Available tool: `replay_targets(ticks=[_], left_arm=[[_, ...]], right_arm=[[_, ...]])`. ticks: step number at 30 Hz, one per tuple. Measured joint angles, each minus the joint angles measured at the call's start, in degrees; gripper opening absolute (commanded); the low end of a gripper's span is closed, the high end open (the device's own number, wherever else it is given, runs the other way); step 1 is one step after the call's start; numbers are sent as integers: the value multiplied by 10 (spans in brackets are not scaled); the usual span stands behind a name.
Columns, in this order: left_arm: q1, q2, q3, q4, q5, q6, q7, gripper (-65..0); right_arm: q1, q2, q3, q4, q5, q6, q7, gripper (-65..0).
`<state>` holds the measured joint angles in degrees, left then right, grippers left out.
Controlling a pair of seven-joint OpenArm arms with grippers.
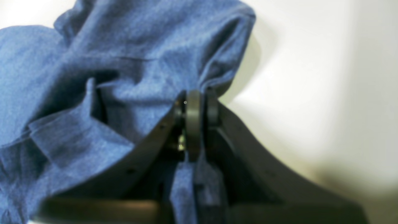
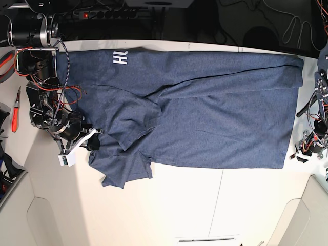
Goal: Layout the t-shirt on the table in an organized manner, then fold the t-shirt properly
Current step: 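Lift the grasped edges with both grippers and fold them over lengthwise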
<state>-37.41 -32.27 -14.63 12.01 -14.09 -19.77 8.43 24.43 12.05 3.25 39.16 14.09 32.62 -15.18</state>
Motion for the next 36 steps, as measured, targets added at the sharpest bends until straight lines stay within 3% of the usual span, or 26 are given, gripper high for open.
replay_targets(ticks=[4, 12, 36], left_arm=[[42, 4, 0, 0, -55, 0, -25, -418], [40, 38, 0, 2, -80, -8, -36, -418], [17, 56, 0, 1, -65, -28, -18, -427]], right_arm=[[0, 0, 0, 0, 0, 0, 0, -650], [0, 0, 0, 0, 0, 0, -1, -650], [0, 0, 0, 0, 0, 0, 0, -650]])
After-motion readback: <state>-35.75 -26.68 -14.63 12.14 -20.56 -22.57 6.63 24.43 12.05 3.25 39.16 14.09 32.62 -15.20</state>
